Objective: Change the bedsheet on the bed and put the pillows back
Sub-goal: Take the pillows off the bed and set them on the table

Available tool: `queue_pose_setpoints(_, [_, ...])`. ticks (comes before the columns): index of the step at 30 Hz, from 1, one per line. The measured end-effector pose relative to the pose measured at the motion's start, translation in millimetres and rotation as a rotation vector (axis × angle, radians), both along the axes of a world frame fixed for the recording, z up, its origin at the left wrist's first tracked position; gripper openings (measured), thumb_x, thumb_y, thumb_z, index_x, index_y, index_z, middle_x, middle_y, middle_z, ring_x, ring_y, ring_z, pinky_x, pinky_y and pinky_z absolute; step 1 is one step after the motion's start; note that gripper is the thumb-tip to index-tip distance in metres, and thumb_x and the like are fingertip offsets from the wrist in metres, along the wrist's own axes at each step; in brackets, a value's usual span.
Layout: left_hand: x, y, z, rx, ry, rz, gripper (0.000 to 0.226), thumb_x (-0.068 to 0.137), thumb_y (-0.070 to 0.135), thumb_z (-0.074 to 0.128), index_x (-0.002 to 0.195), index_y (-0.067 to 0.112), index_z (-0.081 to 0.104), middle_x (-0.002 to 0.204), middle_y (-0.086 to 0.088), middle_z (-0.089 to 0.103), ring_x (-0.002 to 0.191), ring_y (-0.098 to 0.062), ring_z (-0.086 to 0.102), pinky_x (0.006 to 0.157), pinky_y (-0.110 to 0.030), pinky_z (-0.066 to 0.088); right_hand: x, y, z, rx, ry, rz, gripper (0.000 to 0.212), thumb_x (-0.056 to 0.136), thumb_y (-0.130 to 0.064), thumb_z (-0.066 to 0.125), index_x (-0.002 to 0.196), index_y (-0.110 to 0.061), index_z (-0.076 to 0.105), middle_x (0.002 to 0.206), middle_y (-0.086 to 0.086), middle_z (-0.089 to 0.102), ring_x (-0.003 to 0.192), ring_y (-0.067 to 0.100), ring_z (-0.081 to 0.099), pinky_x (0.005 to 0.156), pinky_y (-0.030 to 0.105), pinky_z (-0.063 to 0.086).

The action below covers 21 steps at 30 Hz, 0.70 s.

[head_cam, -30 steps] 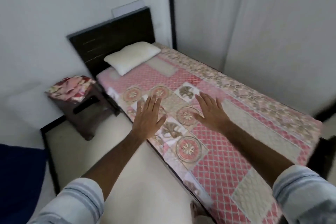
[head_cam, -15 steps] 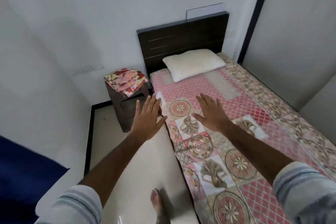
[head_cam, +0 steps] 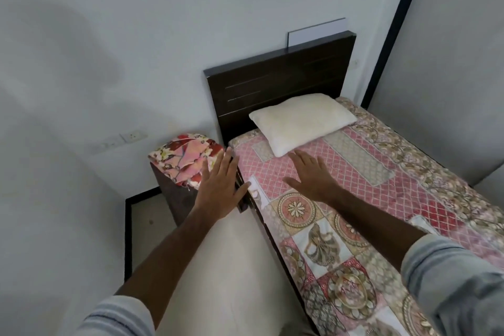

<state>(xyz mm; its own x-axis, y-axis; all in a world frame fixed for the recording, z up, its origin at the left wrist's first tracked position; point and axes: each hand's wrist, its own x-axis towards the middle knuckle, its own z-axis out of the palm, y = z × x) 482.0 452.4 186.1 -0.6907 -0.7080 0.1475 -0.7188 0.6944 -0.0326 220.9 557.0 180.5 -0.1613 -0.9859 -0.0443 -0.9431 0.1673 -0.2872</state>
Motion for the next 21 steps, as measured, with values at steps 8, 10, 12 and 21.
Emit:
queue_pose_setpoints(8, [-66.7, -160.0, -24.0, 0.067, -0.060, -0.082, 0.088, 0.094, 0.072, 0.003, 0.162, 0.019, 0.017, 0.171, -0.007, 0.005, 0.158, -0.026, 0.002, 0.124, -0.059, 0.000, -61.8, -137.7, -43.8, 0.053, -0.071, -0.121, 0.079, 0.099, -0.060, 0.039, 0.159, -0.017, 0.010, 0.167, 0.007, 0.007, 0.154, 0.029, 0.010, 0.121, 0.056, 0.008])
queue_pose_setpoints(10, [-91.0, -199.7, -30.8, 0.086, -0.109, -0.104, 0.086, 0.094, 0.071, 0.005, 0.163, 0.019, 0.016, 0.171, -0.007, 0.004, 0.158, -0.027, 0.000, 0.124, -0.059, 0.000, -82.2, -168.8, -51.9, 0.076, -0.098, -0.147, 0.078, 0.099, -0.059, 0.038, 0.159, -0.016, 0.011, 0.167, 0.008, 0.008, 0.153, 0.030, 0.011, 0.121, 0.056, 0.009])
queue_pose_setpoints(12, [-120.0, -243.3, -36.1, 0.095, -0.156, -0.157, 0.089, 0.093, 0.071, 0.002, 0.163, 0.018, 0.017, 0.171, -0.008, 0.005, 0.158, -0.027, 0.001, 0.124, -0.059, 0.001, -108.3, -201.8, -62.3, 0.108, -0.147, -0.193, 0.078, 0.100, -0.059, 0.038, 0.159, -0.015, 0.011, 0.167, 0.009, 0.009, 0.153, 0.030, 0.012, 0.121, 0.057, 0.011])
queue_pose_setpoints(21, [-265.4, -386.1, -96.0, 0.231, -0.363, -0.405, 0.097, 0.091, 0.067, 0.053, 0.162, 0.018, 0.010, 0.171, -0.010, -0.001, 0.158, -0.032, -0.001, 0.124, -0.058, 0.003, -205.0, -282.3, -109.9, 0.131, -0.585, -0.529, 0.088, 0.092, -0.066, 0.049, 0.158, -0.016, 0.019, 0.163, 0.009, 0.024, 0.149, 0.031, 0.026, 0.119, 0.051, 0.027])
